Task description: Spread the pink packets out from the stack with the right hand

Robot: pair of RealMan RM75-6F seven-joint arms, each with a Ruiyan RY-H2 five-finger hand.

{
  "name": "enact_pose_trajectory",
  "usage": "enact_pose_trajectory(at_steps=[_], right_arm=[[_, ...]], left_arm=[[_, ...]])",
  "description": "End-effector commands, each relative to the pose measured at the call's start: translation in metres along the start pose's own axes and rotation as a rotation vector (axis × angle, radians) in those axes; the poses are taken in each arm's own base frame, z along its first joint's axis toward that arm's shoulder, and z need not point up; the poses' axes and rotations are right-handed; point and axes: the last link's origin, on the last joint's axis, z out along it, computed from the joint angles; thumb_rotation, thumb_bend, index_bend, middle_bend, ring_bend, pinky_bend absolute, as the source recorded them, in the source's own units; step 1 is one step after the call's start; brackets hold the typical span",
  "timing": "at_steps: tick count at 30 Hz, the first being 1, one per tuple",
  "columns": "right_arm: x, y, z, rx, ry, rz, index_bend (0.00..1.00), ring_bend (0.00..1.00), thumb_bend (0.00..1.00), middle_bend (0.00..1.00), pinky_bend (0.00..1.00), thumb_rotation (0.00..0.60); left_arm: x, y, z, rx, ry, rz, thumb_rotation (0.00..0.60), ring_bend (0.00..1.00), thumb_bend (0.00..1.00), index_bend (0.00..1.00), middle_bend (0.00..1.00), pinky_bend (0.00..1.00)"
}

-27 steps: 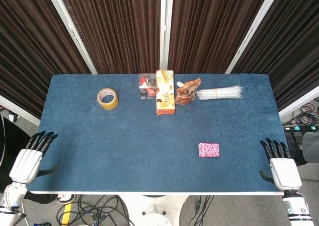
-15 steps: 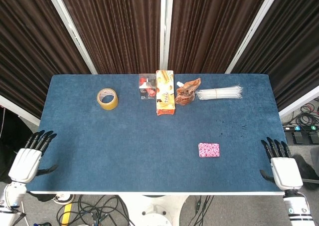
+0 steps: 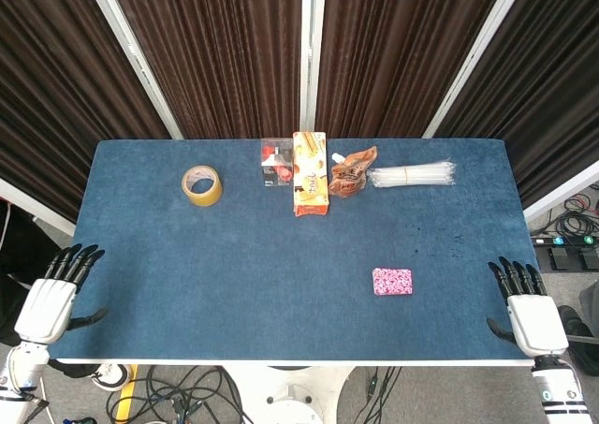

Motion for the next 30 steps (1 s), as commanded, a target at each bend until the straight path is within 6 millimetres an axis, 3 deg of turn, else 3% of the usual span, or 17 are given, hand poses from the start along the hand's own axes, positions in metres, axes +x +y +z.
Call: enact_pose_trajectory(at_steps=[1,9,11,13,14,21,25,30], right_arm=[[0.000,-0.001,0.000,0.002,-0.001,-0.002,0.00,0.00,0.13,0.00,0.00,0.600],[0.003,-0.005,0.003,0.017,-0.009,0.014,0.00,0.00,0.14,0.00,0.01,0.600],[0.004,-0.007,0.005,0.027,-0.002,0.003,0.00,0.07,0.14,0.00,0.13,0.600],[0.004,-0.011,0.008,0.043,-0.008,0.001,0.00,0.23,0.14,0.00,0.37,0.600],[0.004,-0.013,0.009,0.050,-0.014,-0.002,0.00,0.27,0.14,0.00,0.42,0.600],[0.000,-0.037,0.031,0.119,-0.119,-0.058,0.00,0.47,0.14,0.09,0.59,0.600],[-0.006,-0.055,0.046,0.145,-0.171,-0.067,0.04,0.63,0.15,0.13,0.75,0.600],[-0.012,-0.077,0.065,0.190,-0.171,-0.105,0.11,0.68,0.15,0.15,0.78,0.600]], left_arm=[[0.000,-0.002,-0.001,0.004,0.001,-0.004,0.600,0.00,0.00,0.12,0.09,0.10],[-0.002,-0.001,0.000,0.001,-0.005,-0.005,0.600,0.00,0.00,0.12,0.09,0.10],[-0.002,-0.001,0.000,-0.004,-0.007,-0.003,0.600,0.00,0.00,0.12,0.09,0.10],[-0.002,0.000,0.000,-0.008,-0.007,0.001,0.600,0.00,0.00,0.12,0.09,0.10],[-0.002,0.000,0.000,-0.009,-0.007,0.001,0.600,0.00,0.00,0.12,0.09,0.10],[-0.002,0.002,0.001,-0.024,-0.008,-0.011,0.600,0.00,0.00,0.12,0.09,0.10],[-0.002,0.000,0.000,-0.019,-0.009,-0.016,0.600,0.00,0.00,0.13,0.09,0.10],[-0.001,-0.003,-0.001,-0.012,-0.008,-0.021,0.600,0.00,0.00,0.13,0.09,0.10]])
